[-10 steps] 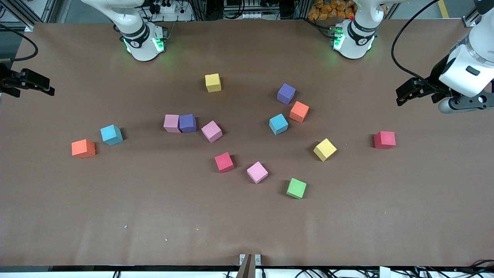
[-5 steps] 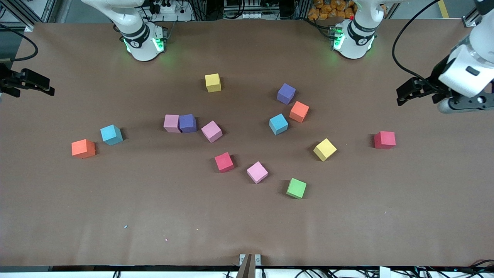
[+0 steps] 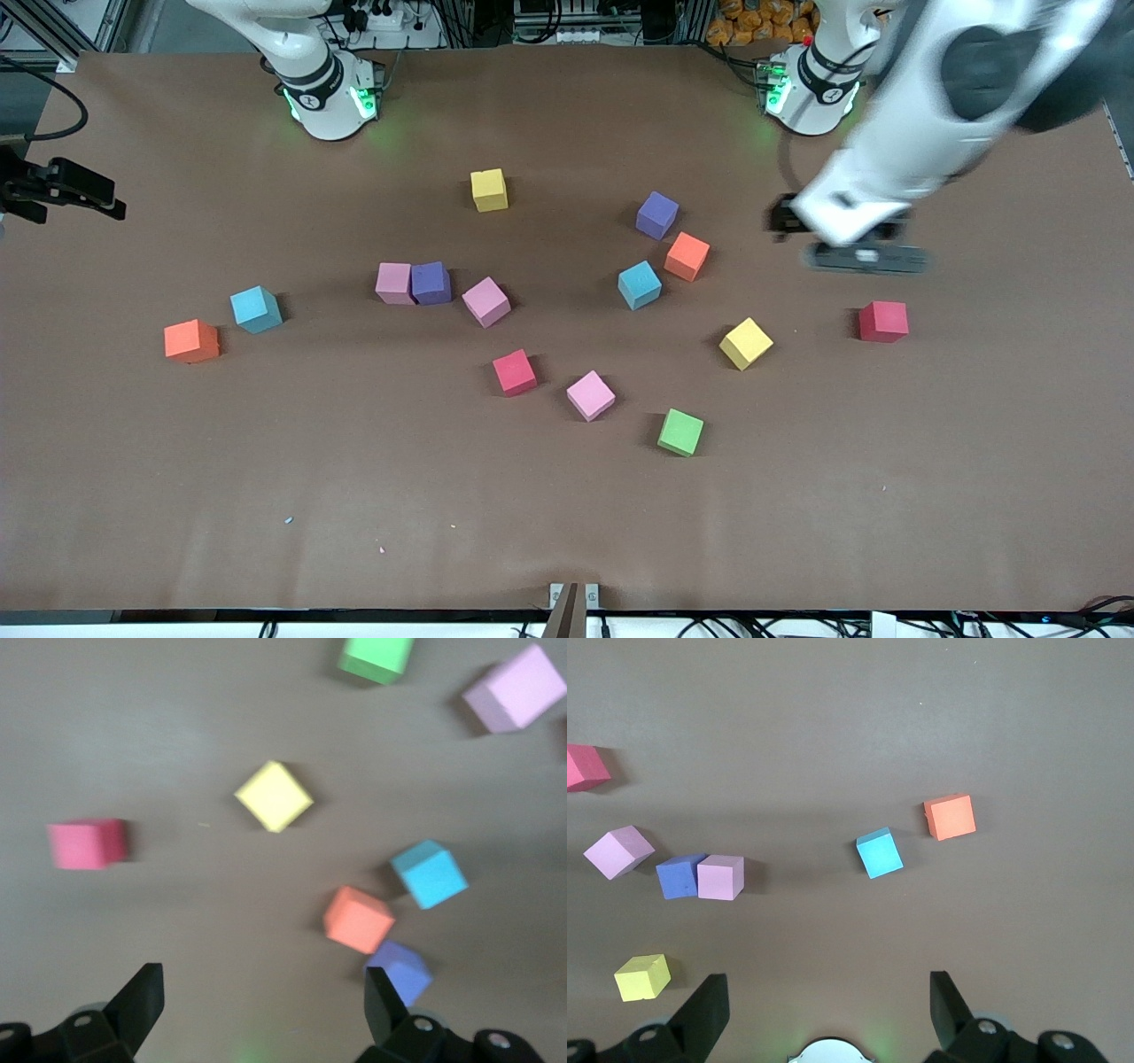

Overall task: Arrange 11 blocks into digit 3
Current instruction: 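Reach the left gripper down to the purple block beside the orange block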

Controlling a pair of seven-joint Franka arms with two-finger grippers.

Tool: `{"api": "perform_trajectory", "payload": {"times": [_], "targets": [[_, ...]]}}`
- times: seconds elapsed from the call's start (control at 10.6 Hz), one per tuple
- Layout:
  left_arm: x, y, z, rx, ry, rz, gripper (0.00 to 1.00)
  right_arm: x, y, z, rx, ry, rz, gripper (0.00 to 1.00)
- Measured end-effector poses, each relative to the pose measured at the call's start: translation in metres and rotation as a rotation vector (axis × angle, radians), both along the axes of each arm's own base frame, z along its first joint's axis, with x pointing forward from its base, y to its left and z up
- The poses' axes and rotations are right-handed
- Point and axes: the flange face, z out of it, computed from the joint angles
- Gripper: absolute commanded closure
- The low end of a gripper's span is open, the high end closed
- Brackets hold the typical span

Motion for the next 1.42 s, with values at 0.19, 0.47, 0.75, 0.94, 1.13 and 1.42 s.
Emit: {"api": "perform_trajectory", "payload": {"times": [0.19,0.47,0.75,0.94,1.13,1.42], "targets": [[-0.05,-0.075,-0.042,0.013,-0.004,0.095,0.0,0.0,-0.003,0.002,0.0,-0.005,-0.006,0.0],[-0.077,-0.105,-0.121,0.007,0.005,0.255,0.0,-0.001,-0.005,0.006,-0.001,-0.012,-0.009,0.0],[-0.103,-0.124,-0.185,0.059,0.048,0.274,0.0,-0.002,-0.005,0.009,-0.001,-0.015,-0.01,0.0],[-0.147,-0.132,-0.223,0.097,0.005,0.132,0.0,-0.003,-0.005,0.009,-0.001,-0.01,-0.01,0.0],[-0.174,-0.134,-0.242,0.102,0.019,-0.006,0.0,-0.002,-0.005,0.009,0.0,-0.018,-0.018,0.0],[-0.191,-0.144,-0.244,0.082,0.042,-0.233,0.0,-0.001,-0.003,0.005,0.004,-0.006,-0.05,0.0]]}}
